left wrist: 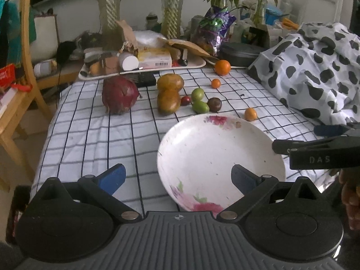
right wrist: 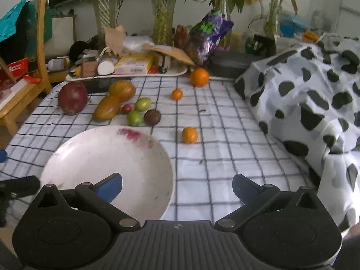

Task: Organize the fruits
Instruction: 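Move left gripper to the dragon fruit while right gripper moves to the small orange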

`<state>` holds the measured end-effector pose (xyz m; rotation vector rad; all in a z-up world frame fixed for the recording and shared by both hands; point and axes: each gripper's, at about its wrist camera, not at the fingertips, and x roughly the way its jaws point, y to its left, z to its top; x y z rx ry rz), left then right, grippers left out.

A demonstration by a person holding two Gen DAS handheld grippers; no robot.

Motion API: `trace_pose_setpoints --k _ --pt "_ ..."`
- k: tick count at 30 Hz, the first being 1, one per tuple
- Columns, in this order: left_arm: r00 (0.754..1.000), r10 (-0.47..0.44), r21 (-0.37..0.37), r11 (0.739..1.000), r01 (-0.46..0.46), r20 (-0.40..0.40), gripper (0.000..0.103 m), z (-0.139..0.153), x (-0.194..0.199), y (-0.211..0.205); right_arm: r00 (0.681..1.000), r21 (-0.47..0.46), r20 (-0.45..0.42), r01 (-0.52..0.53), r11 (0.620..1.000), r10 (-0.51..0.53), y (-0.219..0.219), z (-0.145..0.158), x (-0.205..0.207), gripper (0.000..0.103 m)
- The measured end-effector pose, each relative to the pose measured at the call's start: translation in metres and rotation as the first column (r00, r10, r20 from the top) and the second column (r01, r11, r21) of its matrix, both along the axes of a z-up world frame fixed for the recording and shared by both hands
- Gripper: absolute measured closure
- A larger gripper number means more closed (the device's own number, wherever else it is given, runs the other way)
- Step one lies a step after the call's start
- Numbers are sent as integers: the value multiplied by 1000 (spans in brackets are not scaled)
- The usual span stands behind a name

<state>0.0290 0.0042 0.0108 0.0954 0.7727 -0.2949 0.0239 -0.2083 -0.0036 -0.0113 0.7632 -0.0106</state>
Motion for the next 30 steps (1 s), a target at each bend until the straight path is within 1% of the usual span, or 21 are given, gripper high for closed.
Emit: trace_pose_setpoints --k 6,10,12,21,25,28,30 --pt "1000 -7 36 999 7 0 1 -1 22 2 999 -55 19 -36 998 37 -8 -5 20 0" --pt "1000 13 59 998 -13 2 1 0 39 9 999 -45 -2 -38 998 38 -16 -10 37 0" --pt "999 32 50 998 -32 0 1 1 49 16 999 -25 -8 -33 999 33 -21 -12 44 0" --pt "997 45 -1 999 -45 -62 1 -2 97 36 997 70 -60 -36 997 40 -37 -19 79 0" --pt "994 57 -28 998 -60 -91 1 -5 117 43 996 76 -76 -36 996 42 -40 -22 93 0" --pt "995 58 -25 998 -60 -84 1 -6 130 45 996 72 -72 -39 997 44 -40 -22 101 0" --pt "995 55 -30 998 -58 -82 1 -8 138 47 998 77 -54 -35 996 39 -42 -21 107 0"
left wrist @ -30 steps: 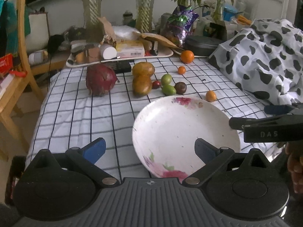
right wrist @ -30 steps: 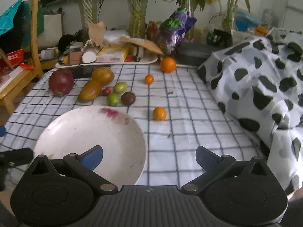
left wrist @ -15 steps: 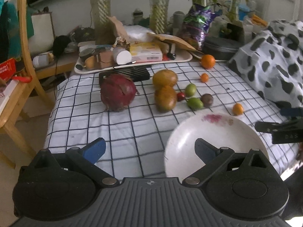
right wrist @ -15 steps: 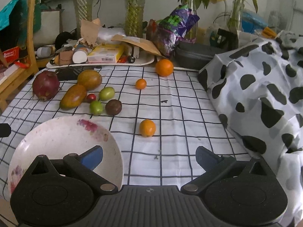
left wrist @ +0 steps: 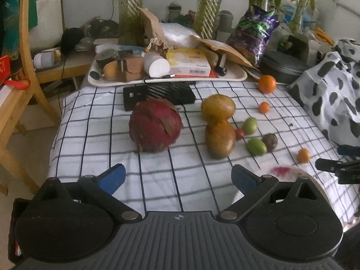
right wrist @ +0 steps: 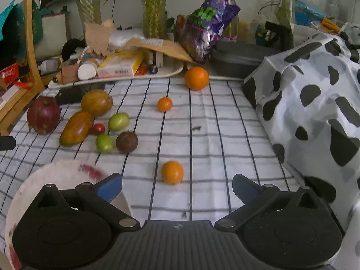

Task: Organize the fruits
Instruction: 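Move left gripper to the dragon fruit while right gripper moves to the small orange, then grasp the red dragon fruit with left gripper while right gripper grasps the small orange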

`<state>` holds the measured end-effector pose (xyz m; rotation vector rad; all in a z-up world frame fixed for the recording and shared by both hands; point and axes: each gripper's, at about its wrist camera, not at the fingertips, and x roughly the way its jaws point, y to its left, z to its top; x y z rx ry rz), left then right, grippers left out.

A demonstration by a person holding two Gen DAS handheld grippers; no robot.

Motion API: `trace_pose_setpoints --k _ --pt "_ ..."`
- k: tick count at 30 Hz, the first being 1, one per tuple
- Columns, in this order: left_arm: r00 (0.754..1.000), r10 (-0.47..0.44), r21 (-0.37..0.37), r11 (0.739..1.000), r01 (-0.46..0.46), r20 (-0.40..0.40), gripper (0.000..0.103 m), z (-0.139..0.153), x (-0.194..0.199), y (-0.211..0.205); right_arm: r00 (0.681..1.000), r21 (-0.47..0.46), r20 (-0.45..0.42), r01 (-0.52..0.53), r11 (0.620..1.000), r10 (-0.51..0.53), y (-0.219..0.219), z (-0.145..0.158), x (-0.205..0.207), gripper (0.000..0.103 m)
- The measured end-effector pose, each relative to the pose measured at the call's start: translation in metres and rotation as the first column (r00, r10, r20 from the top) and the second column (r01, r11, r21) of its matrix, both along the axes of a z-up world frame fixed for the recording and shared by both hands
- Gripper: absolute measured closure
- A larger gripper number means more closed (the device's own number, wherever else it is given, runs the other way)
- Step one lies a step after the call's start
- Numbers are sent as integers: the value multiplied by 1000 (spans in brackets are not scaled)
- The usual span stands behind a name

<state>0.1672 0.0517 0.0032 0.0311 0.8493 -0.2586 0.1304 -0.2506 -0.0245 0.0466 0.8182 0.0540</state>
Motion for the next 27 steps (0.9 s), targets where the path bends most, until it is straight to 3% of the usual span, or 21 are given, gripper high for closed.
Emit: trace_pose_setpoints --k 8,10,27 --pt "998 -28 2 1000 28 55 3 -2 33 4 1000 -14 5 -23 1000 23 -1 0 24 0" --pt "998 -32 9 999 32 61 13 -4 42 5 999 -31 3 -35 999 35 1 -1 29 0" --pt "999 -35 -21 999 34 -14 26 -32 97 13 991 -63 -105 -85 994 78 1 -20 55 3"
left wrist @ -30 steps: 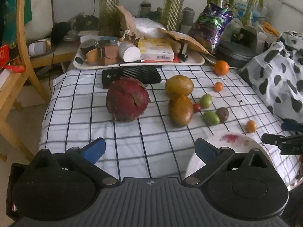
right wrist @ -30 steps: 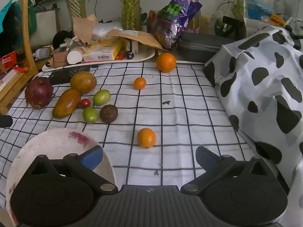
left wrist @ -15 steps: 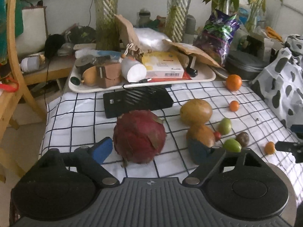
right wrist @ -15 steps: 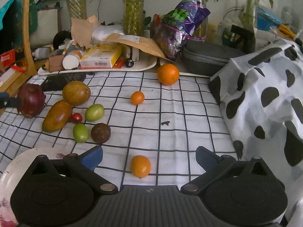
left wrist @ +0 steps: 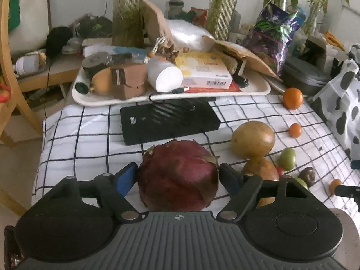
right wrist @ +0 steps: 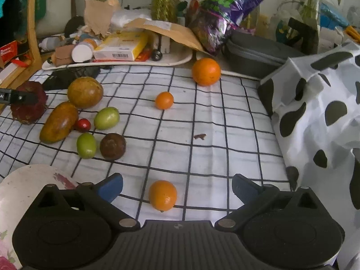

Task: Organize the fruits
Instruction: 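Grasp the red dragon fruit with left gripper while right gripper grasps the small orange, then carry the dragon fruit toward the plate with left gripper while right gripper releases the orange onto it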

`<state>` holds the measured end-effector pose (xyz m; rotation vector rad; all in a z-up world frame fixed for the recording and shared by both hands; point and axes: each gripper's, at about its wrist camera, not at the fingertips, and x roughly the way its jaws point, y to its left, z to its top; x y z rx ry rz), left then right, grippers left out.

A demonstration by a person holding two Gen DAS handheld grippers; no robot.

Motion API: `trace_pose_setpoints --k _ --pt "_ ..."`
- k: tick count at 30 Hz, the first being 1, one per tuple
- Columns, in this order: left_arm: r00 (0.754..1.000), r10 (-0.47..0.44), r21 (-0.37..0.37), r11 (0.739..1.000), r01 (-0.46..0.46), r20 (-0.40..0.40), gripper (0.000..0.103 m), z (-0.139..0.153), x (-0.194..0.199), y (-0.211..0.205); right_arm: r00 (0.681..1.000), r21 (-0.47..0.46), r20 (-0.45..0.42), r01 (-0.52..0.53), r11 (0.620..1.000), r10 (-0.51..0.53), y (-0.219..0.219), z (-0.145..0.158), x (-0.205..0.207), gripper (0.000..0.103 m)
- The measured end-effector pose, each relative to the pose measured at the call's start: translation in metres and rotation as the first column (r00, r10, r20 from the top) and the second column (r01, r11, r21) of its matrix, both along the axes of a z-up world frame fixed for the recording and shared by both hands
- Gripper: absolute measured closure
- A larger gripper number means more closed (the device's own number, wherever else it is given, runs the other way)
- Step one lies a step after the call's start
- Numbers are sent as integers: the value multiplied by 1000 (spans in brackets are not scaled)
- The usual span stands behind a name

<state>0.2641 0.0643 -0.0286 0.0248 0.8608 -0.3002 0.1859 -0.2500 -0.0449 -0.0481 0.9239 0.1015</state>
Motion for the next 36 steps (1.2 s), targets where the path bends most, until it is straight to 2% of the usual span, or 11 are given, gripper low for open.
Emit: trace_pose_setpoints --k 2,3,6,7,8,14,19,22,29,36 --pt "1000 1 -9 1000 -1 -4 26 -1 2 1 1000 22 -16 10 1000 -9 -4 -2 1 16" --pt "1000 2 -8 1000 -2 -5 26 -1 2 0 1000 40 -29 14 999 -12 -5 -2 2 18" --pt "1000 2 2 1000 -2 -4 27 -1 2 -2 999 81 -47 8 997 -4 -7 -5 3 36" --pt "1000 2 4 1000 -2 -3 28 -1 2 -2 999 85 -53 6 996 -1 -6 -5 2 46" --pt "1000 3 4 1000 -3 -3 28 -1 2 -1 998 84 -56 6 996 -1 -6 -6 2 52" --pt "1000 14 2 1000 -14 -5 33 0 3 0 997 70 -77 -25 997 30 3 -10 0 73" --pt "999 37 9 999 -37 0 37 4 -3 -1 996 39 -75 -44 998 47 8 -7 -3 75" --pt "999 42 12 999 -42 8 37 8 -9 -1 998 37 -46 -35 999 36 6 -1 -7 75" --pt "998 18 -4 1000 -18 59 37 25 -39 -7 999 114 25 -33 993 30 1 21 -19 75" --pt "994 -54 -8 998 55 92 37 36 -78 -23 996 170 62 -81 982 71 10 33 -37 75"
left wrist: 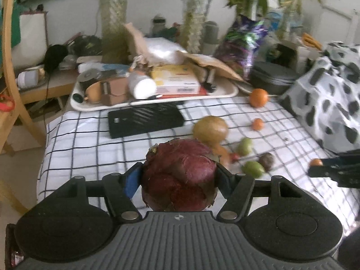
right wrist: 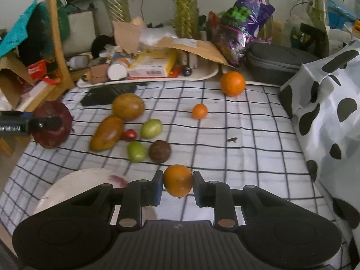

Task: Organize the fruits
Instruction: 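Carry the dragon fruit toward the plate with left gripper while right gripper releases the orange onto it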

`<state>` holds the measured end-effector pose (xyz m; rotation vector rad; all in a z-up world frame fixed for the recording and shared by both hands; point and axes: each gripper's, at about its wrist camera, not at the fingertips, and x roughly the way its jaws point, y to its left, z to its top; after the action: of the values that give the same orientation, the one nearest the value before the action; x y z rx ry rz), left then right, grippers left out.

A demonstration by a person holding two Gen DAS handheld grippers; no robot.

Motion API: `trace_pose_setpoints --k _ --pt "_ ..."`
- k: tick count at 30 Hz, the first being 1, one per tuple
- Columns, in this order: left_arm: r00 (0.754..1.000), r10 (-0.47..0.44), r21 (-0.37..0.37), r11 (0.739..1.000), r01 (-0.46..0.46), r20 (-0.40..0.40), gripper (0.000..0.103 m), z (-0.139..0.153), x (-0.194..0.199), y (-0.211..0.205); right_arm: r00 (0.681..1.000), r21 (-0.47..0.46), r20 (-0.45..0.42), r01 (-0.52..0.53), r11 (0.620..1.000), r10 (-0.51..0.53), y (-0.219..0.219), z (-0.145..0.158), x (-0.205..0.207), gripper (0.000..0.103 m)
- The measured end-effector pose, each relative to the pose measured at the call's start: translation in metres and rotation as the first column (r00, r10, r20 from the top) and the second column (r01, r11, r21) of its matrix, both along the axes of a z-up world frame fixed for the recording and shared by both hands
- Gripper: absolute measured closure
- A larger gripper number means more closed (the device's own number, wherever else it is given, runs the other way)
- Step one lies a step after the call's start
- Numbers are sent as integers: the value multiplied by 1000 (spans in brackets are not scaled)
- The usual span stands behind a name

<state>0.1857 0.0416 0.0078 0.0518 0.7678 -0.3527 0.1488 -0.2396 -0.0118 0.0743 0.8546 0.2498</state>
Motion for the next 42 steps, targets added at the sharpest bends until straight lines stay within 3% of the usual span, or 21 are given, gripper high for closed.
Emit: trace_pose_setpoints --k 8,15,26,29,33,42 --pt "997 -79 -38 996 80 23 37 10 -49 -21 1000 22 1 -28 999 28 9 4 -28 75" --pt "988 -155 -34 987 154 -9 37 1 -77 -42 999 31 -5 -42 999 42 14 3 -47 75" --pt "976 -202 54 977 206 -77 34 -32 -82 -67 996 4 -31 -84 996 84 25 -8 -53 74" --pt "978 -193 51 979 197 -73 30 -32 -79 -68 996 0 -38 -84 996 84 26 -10 -51 74" --pt "981 -167 50 984 172 -94 18 -34 -75 -67 995 -6 -48 -88 996 88 28 -13 -49 74" --pt "977 -183 72 979 192 -110 18 -30 -83 -64 993 4 -63 -96 995 96 35 -18 -44 74"
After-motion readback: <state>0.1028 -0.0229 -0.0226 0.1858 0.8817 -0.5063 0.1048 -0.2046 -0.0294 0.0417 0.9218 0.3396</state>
